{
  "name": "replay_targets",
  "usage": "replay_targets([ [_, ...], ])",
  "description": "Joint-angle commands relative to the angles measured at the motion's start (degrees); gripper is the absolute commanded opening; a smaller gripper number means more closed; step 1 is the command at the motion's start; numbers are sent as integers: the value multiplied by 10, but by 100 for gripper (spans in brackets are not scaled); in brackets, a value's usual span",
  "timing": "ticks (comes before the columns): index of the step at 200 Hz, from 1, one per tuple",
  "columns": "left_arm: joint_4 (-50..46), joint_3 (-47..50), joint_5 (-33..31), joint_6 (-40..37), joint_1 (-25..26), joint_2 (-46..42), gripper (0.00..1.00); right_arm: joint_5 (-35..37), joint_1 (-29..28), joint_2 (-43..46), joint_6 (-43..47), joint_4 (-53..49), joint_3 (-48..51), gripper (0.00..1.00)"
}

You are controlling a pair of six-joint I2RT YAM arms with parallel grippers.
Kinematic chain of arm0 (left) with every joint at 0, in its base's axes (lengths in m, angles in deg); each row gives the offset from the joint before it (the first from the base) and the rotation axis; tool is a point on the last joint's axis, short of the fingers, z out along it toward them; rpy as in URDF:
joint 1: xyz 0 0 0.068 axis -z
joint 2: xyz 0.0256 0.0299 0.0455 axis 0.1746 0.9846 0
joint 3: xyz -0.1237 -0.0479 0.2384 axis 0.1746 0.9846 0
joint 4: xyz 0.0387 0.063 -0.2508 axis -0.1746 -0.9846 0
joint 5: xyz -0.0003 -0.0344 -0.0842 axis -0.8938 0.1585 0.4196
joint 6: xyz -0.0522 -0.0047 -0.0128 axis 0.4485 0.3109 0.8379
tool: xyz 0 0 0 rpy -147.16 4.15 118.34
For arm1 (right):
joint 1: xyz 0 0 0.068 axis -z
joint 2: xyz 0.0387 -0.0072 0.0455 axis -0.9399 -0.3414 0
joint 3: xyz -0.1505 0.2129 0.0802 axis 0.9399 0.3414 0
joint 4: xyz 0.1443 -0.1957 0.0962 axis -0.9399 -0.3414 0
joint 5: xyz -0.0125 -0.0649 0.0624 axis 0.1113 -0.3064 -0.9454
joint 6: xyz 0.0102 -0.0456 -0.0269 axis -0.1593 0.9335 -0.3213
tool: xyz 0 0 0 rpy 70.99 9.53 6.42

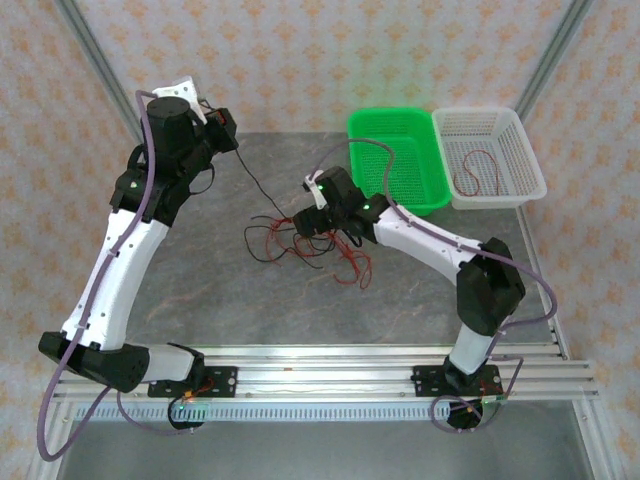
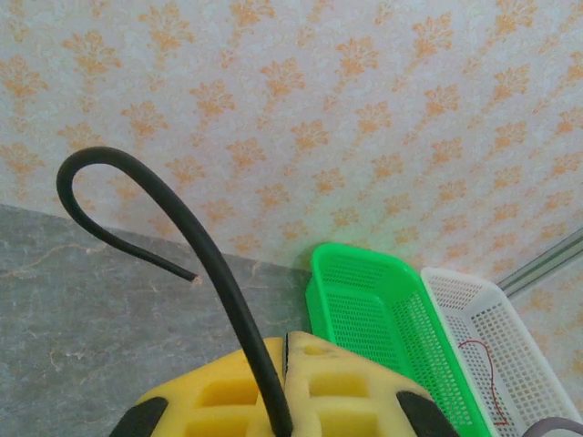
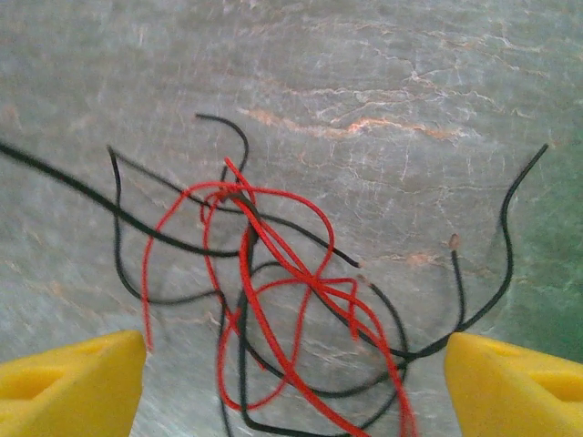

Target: Untangle the cables

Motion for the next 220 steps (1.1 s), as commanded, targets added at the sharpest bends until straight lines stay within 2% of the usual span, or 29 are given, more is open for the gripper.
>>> replay_targets([
  [1, 5, -18, 10, 0, 3, 7, 0, -15, 0, -34, 118, -27, -31, 85],
  [40, -2, -29, 11, 1, 3, 12, 0, -47, 0, -101, 136, -11, -64, 85],
  [71, -4, -35, 9, 0, 3, 12, 0, -42, 0, -132, 117, 12, -49, 72],
  [99, -24, -70, 4, -9, 3, 19, 0, -30, 4, -125, 84, 54, -2, 38],
  [115, -51, -109, -14, -24, 3, 28, 0, -24, 4, -118, 62, 73, 23, 9],
  [122, -65, -129, -28, -30, 3, 31, 0, -19, 4, -116, 51, 81, 33, 0],
  [178, -150, -306, -90, -62, -2, 69, 0, 23, 5, -126, -33, 134, 94, 0],
  [220, -155, -329, -127, -72, -7, 50, 0, 85, 13, -129, -122, 169, 137, 0],
])
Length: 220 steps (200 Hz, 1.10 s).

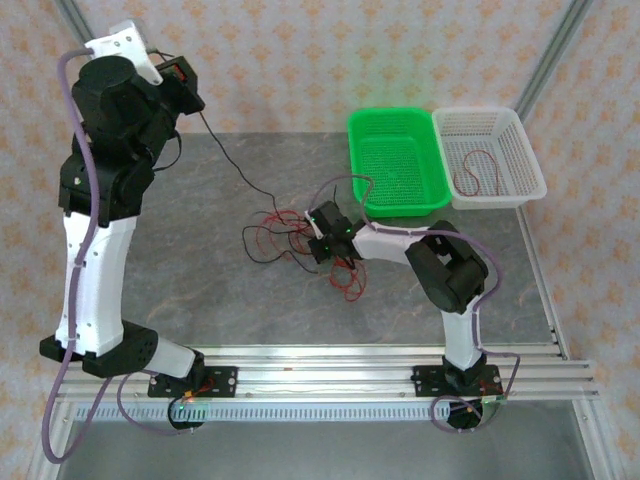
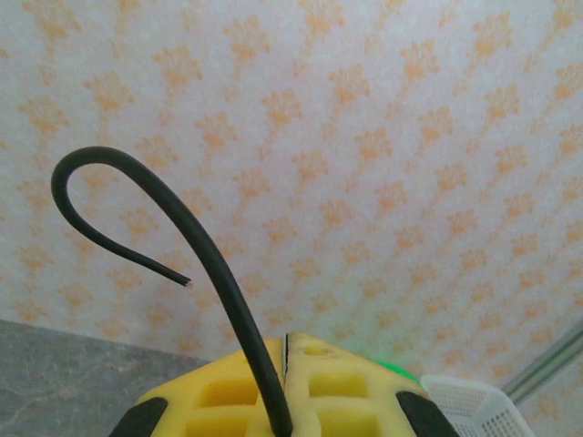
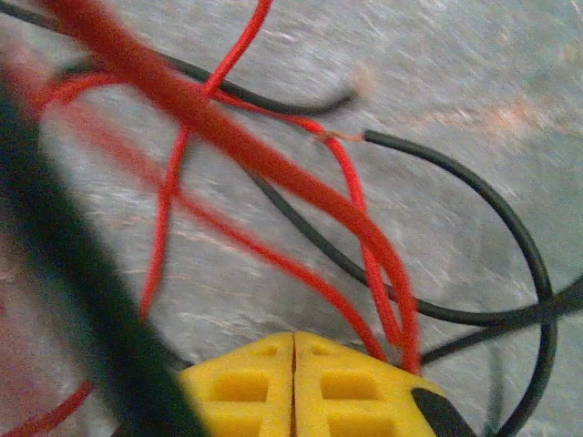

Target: Untangle the cables

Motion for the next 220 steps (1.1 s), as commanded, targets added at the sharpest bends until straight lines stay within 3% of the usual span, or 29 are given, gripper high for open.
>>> replay_targets([
  [1, -22, -13, -43, -21, -6, -14, 0, 64, 10, 6, -77, 27, 27, 0],
  [34, -20, -13, -94, -34, -8, -34, 0, 72, 13, 16, -112, 48, 60, 0],
  [64, 4, 0, -54, -28, -9, -44, 0, 61, 13, 38, -124, 48, 66, 0],
  [107, 137, 95, 97, 4, -8, -65, 0, 44, 9, 127, -126, 18, 60, 53],
  [135, 273, 172, 184, 34, -8, -84, 0, 33, 8, 222, -129, -6, 65, 78],
  [168, 429, 222, 250, 82, -8, -92, 0, 50, 9, 341, -149, -42, 82, 88],
  [220, 671, 257, 332, 215, -2, -44, 0, 132, 9, 528, -206, -103, 139, 89],
])
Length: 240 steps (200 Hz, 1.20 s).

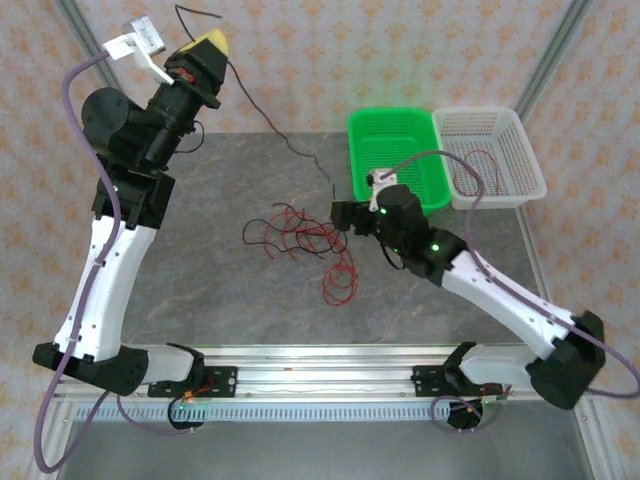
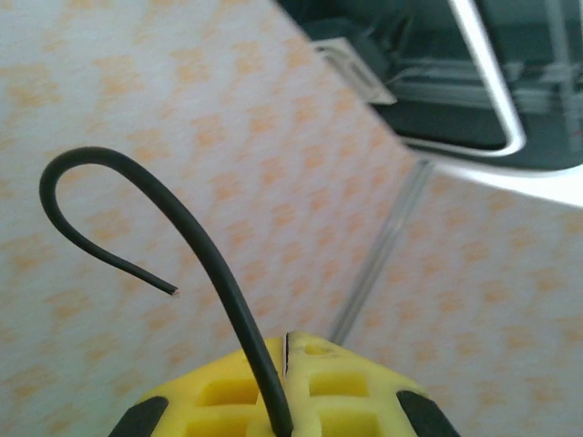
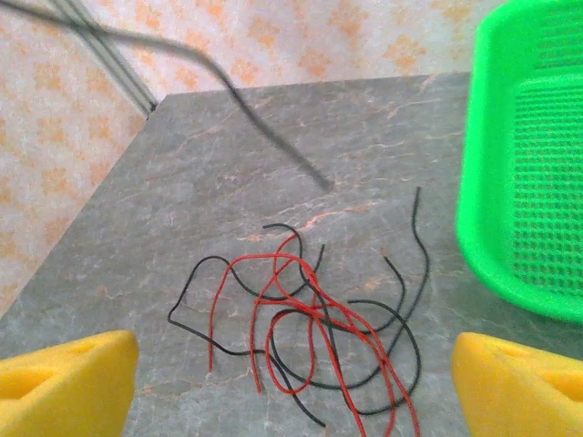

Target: Untangle the cables

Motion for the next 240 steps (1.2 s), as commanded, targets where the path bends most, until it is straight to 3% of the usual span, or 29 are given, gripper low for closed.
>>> replay_targets([
  [1, 186, -2, 66, 87, 3, 27, 0, 59, 0, 62, -38, -57, 33, 89],
  [43, 248, -60, 84, 126, 38, 121, 0, 113, 1, 170, -81, -99, 68, 89],
  [94, 213, -186, 68, 93, 95, 264, 0, 137, 1, 235, -105, -129, 96, 88],
  [148, 196, -370, 59, 104, 118, 417, 0, 142, 1, 268, -107, -159, 101, 88],
  [202, 239, -318, 43, 116, 129, 487, 0, 173, 1, 273, -107, -165, 131, 90],
  [240, 146, -359, 4, 57, 156, 607, 0, 179, 2, 279, -121, -157, 155, 90],
])
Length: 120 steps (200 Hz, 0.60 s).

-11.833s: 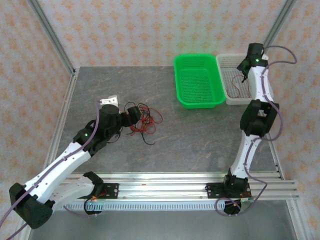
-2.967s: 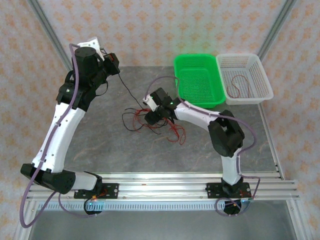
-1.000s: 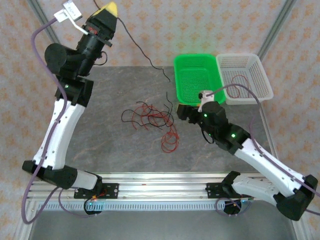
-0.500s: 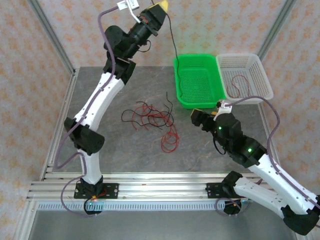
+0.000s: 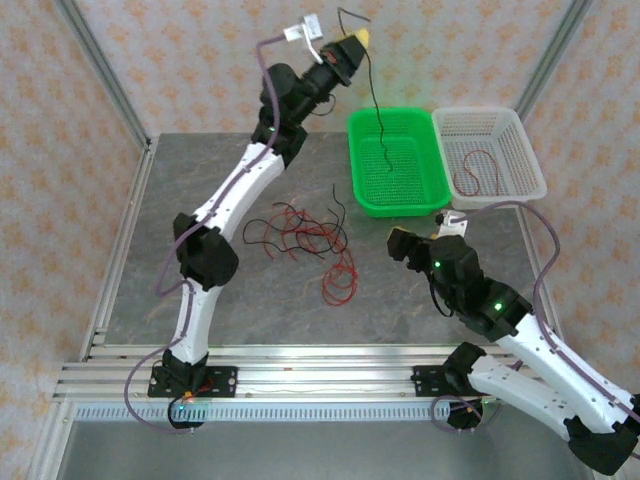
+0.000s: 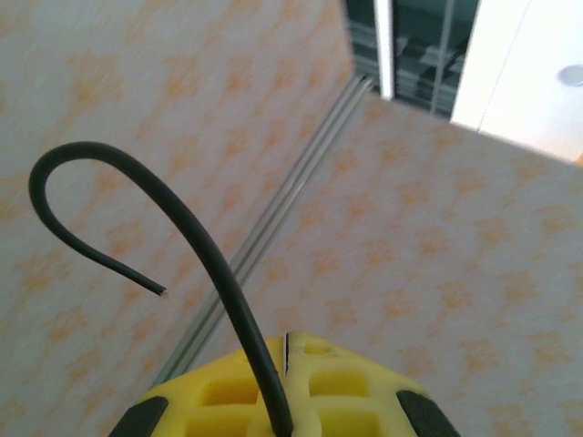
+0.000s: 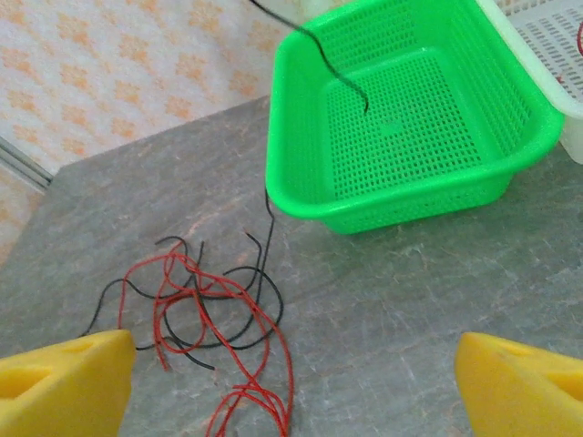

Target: Untangle the cables

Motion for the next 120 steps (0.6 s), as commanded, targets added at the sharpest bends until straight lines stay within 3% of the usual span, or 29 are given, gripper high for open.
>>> replay_targets([
  [1, -62, -29, -30, -44, 20, 88, 0, 26, 2, 11, -15, -5, 15, 90],
  [26, -165, -65, -80, -126, 42, 153, 0, 25, 2, 15, -18, -3, 23, 90],
  [75, -309, -60, -217, -276, 91, 188, 0, 31, 2, 15, -23, -12, 19, 90],
  [120, -370, -62, -385, -315, 109, 202, 0, 29, 2, 13, -31, -15, 12, 90],
])
